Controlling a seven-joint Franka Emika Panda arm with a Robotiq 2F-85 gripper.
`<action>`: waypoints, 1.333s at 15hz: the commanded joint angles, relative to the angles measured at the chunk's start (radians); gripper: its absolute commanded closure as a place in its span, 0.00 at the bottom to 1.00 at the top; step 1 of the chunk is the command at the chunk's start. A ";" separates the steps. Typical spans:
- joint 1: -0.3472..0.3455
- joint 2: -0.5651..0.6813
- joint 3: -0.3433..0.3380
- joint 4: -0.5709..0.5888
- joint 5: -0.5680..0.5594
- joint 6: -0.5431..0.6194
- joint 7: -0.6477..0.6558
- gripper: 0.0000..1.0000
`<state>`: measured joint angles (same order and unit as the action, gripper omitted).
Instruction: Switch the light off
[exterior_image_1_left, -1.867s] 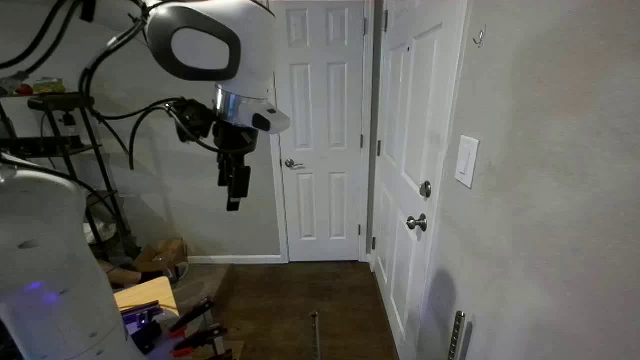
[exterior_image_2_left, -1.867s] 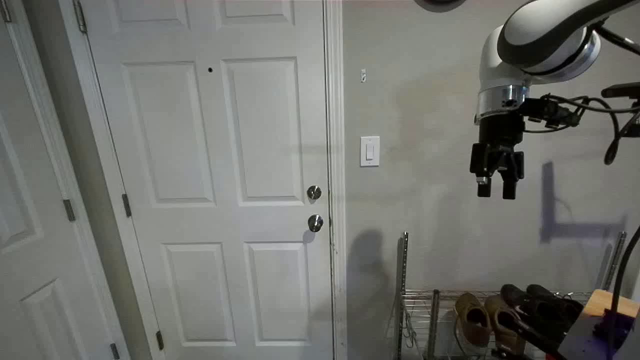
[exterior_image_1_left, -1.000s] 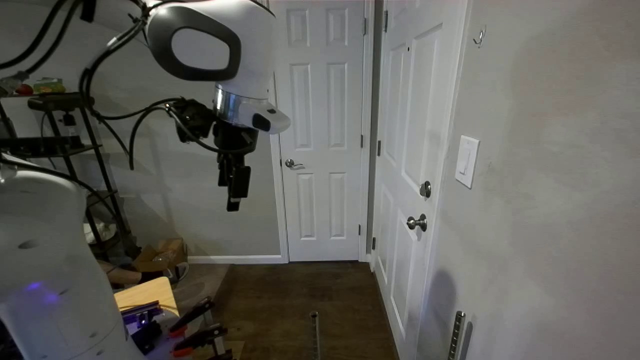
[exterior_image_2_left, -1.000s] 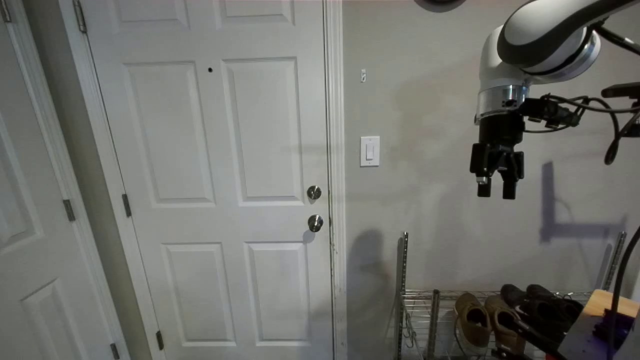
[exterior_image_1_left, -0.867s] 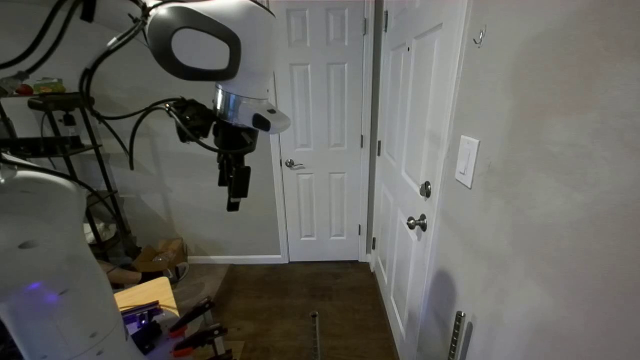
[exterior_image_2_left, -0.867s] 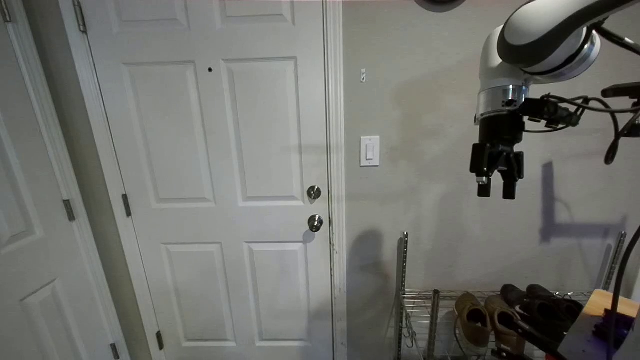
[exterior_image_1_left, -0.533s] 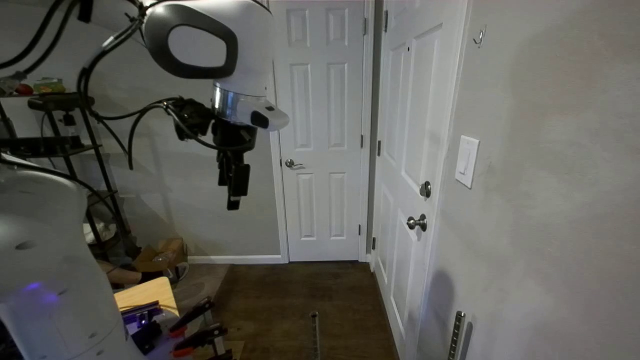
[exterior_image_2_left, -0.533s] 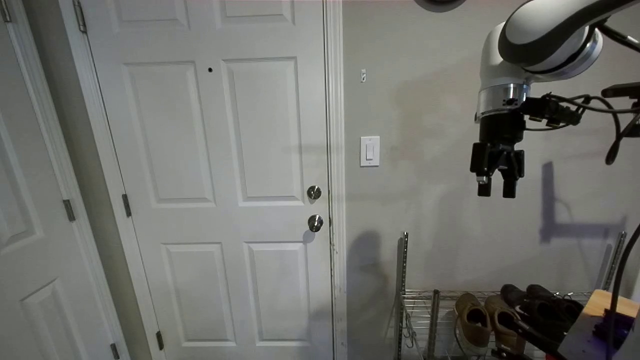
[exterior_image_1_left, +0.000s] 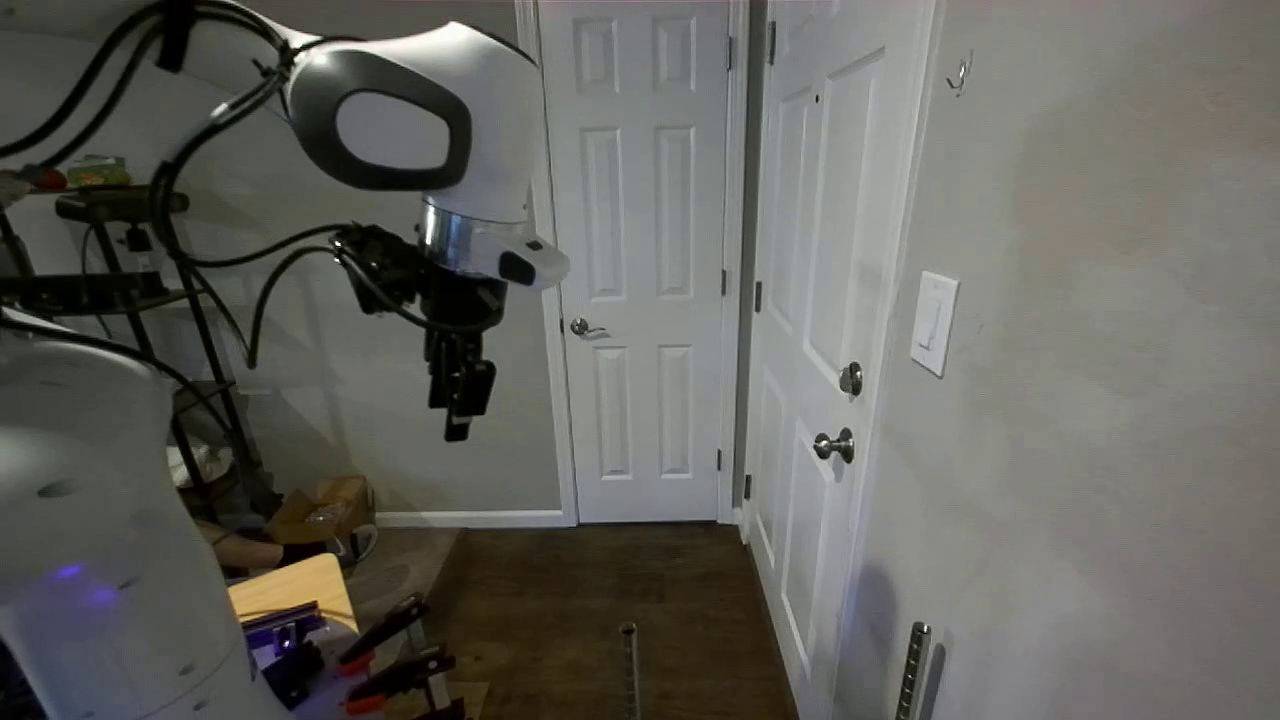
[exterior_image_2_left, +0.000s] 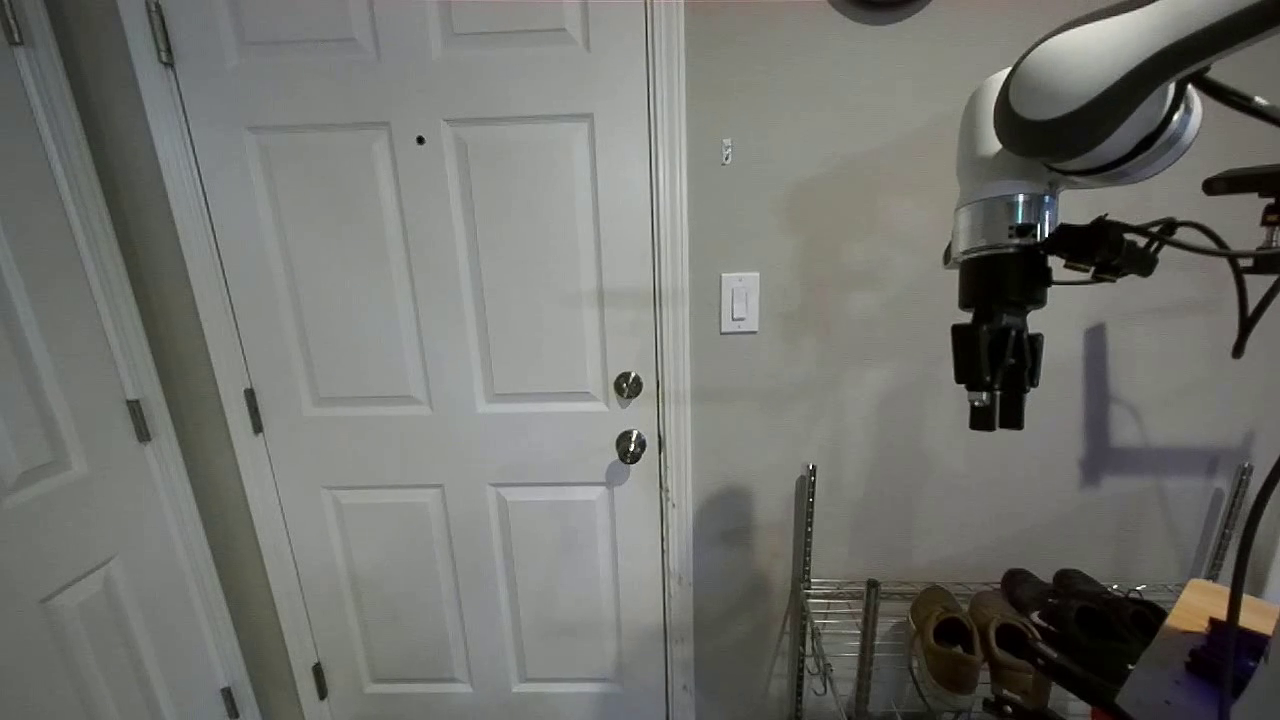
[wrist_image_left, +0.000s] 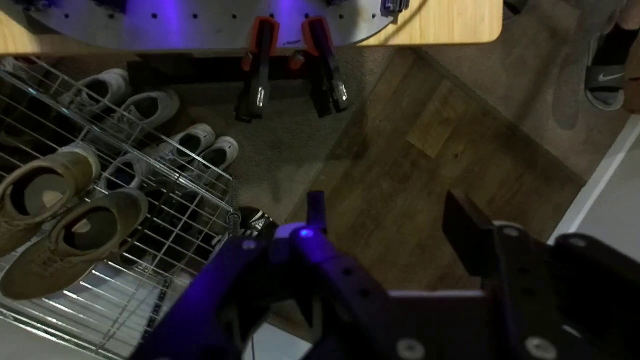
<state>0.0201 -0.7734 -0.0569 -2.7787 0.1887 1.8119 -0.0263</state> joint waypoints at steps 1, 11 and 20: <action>0.009 0.165 -0.004 0.035 -0.003 0.207 -0.093 0.66; 0.018 0.500 -0.056 0.240 0.054 0.483 -0.162 0.97; 0.015 0.654 0.010 0.318 -0.011 0.853 -0.119 0.97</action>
<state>0.0441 -0.1570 -0.0690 -2.4627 0.2069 2.5339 -0.1468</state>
